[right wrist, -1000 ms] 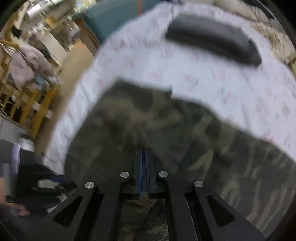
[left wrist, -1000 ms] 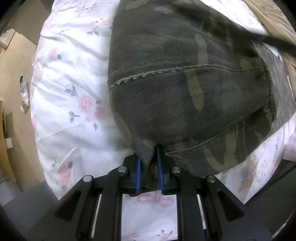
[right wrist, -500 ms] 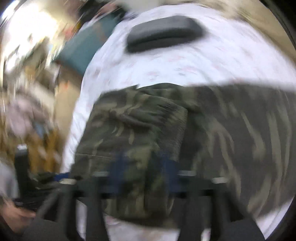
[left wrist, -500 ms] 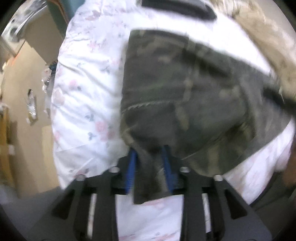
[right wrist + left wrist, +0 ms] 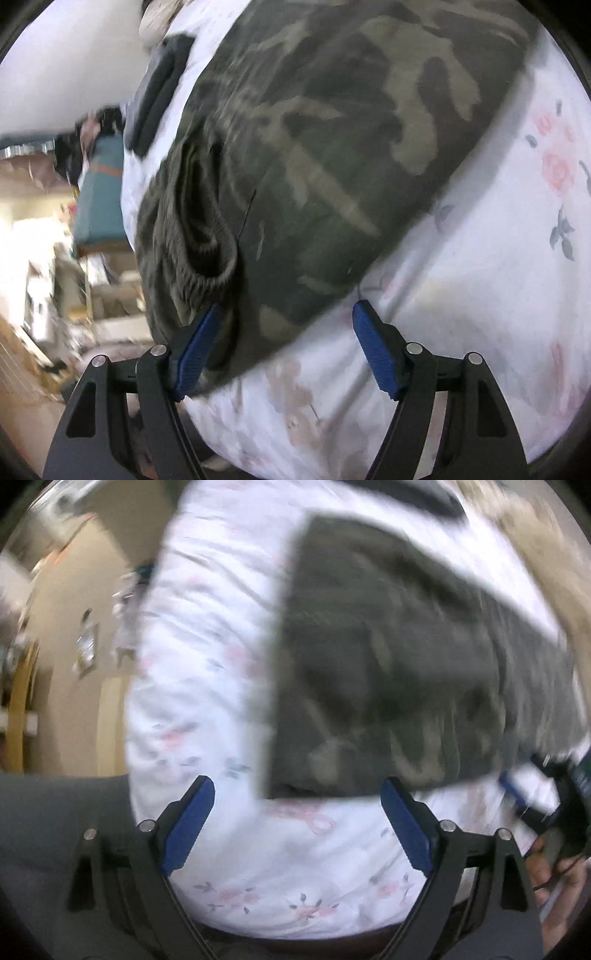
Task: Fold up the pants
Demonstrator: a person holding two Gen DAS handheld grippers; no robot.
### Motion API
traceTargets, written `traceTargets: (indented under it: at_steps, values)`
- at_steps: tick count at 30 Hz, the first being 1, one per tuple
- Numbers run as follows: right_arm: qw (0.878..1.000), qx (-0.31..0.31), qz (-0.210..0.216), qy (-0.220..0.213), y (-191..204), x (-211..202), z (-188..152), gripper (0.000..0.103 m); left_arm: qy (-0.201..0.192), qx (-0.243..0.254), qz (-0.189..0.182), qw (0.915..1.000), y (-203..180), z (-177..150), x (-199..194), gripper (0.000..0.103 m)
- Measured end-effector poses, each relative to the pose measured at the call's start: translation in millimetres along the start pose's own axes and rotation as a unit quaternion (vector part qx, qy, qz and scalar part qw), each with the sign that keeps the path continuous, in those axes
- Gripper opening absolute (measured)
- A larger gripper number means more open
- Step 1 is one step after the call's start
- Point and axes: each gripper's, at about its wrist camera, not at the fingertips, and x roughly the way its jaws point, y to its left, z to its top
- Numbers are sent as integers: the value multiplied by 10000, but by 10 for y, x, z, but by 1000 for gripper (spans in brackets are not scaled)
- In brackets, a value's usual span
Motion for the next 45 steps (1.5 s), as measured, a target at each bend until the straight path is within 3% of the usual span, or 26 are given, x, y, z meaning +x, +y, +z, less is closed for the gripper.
traceTargets:
  at_steps: [2,7,12,15,18,21,23,29,33,34,35,36,39,45]
  values:
    - [9997,126,47,-223,-72,-107,53,76,-417,-207,-119,9988,61,120,-152,89]
    - [9983,309,-46,-498,-222,-232,268,76,-485,310,-629,9964,-506,472,-53,89]
    - [9875,651,-174,-1425,-437,-549,619,76,-888,926,-857,9880,-1015,785,237,89]
    - [9753,903,-241,-1999,-582,-787,997,76,-665,909,-1011,9885,-1106,800,522,89]
    - [9647,1121,-223,-2371,-786,-1063,1435,76,-343,1013,-753,9914,-1146,733,699,90]
    - [9569,1078,-441,-2659,-814,-1277,1778,75,-439,1184,-647,9899,-1186,693,687,90]
    - [9451,1146,-630,-2995,-895,-1470,1951,73,-420,1138,-690,9902,-1162,706,675,91]
    - [9124,1773,-893,-3581,-1310,-1918,2293,54,-382,1249,-604,9896,-1186,725,705,92]
    - [8892,2076,-925,-3970,-1413,-2055,2283,50,-344,1265,-588,9896,-1222,730,735,92]
    - [8855,2096,-926,-4043,-1402,-2057,2266,45,-336,1271,-587,9896,-1230,733,742,92]
    - [8847,2027,-1097,-4051,-1363,-2075,2264,22,-327,1279,-596,9894,-1226,736,741,92]
    - [8840,1896,-1229,-4092,-1288,-2078,2251,8,-322,1285,-604,9893,-1234,738,753,92]
    - [8842,1256,-1506,-4239,-1001,-2125,2216,7,-280,1341,-580,9889,-1239,736,757,92]
    - [9049,-67,-920,-4155,-240,-2150,2052,6,-106,1247,-542,9906,-1235,743,743,93]
